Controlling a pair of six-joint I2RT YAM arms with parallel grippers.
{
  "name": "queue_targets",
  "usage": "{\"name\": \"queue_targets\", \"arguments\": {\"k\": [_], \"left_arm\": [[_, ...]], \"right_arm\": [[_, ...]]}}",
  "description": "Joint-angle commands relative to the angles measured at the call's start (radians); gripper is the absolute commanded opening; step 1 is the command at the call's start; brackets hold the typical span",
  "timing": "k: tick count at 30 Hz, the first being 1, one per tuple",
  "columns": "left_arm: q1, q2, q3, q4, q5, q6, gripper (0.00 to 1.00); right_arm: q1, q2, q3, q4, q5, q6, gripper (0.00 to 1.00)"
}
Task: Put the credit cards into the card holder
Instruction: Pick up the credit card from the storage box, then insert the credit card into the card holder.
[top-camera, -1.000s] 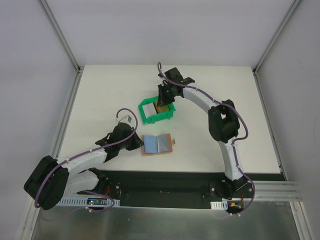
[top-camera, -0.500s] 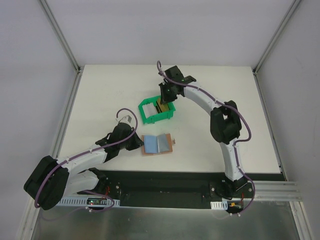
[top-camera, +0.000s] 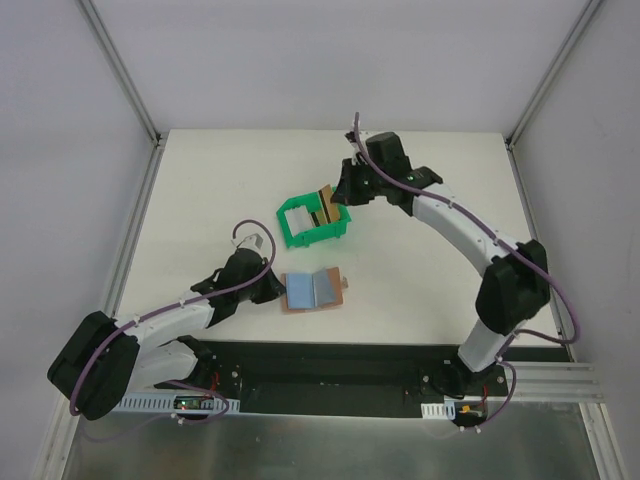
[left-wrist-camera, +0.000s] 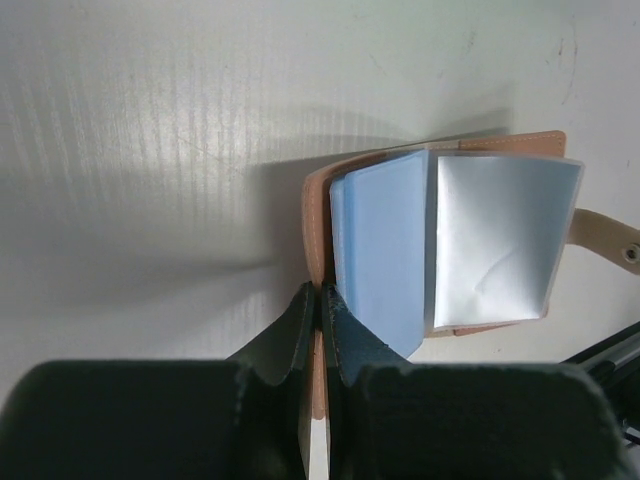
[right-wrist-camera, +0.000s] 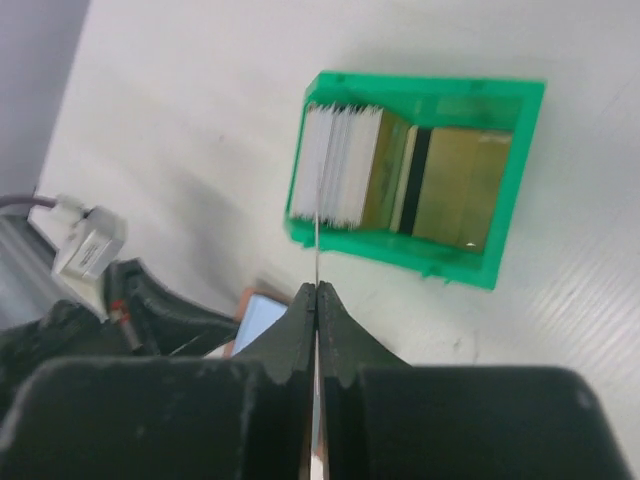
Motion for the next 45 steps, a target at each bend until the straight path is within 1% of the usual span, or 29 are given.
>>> {"name": "queue_targets", "arguments": {"k": [1,3,6,7,11,13,16,23,31,45], "left_arm": [[0.008,0.007,-0.032,0.039,-0.003,0.001,0.00],[0.010,0.016,-0.040,0.053,0.005,-0.006,0.00],[0.010,0.016,-0.054,0.063,0.005,-0.019,0.00],[0.010,0.011,-0.054,0.062,0.002,-0.022,0.00],[0.008,-0.010,-0.059,0.063,0.003,-0.029,0.00],[0.008,-0.016,-0.052,0.056,0.002,-0.028,0.00],[0.008,-0.015,-0.051,0.051,0.002,-0.034,0.00],[0.008,-0.009,-0.054,0.051,-0.001,-0.039,0.00],[0.008,-0.012,-0.066,0.051,-0.009,-0.052,0.00],[0.008,-0.004,-0.088,0.060,-0.018,-0.068,0.00]], "right_arm": [[0.007,-0.195,-0.266,0.226,-0.163,0.203,0.00],[0.018,-0.244,-0.393,0.326,-0.215,0.300,0.00],[0.064,-0.299,-0.564,0.456,-0.225,0.395,0.00],[0.079,-0.307,-0.608,0.472,-0.228,0.403,0.00],[0.122,-0.293,-0.696,0.524,-0.242,0.436,0.01],[0.139,-0.281,-0.730,0.538,-0.223,0.446,0.00],[0.146,-0.266,-0.791,0.608,-0.210,0.481,0.00],[0.153,-0.188,-0.807,0.650,-0.177,0.496,0.00],[0.153,-0.160,-0.871,0.713,-0.142,0.512,0.00],[0.152,-0.106,-0.919,0.799,-0.170,0.570,0.00]]}}
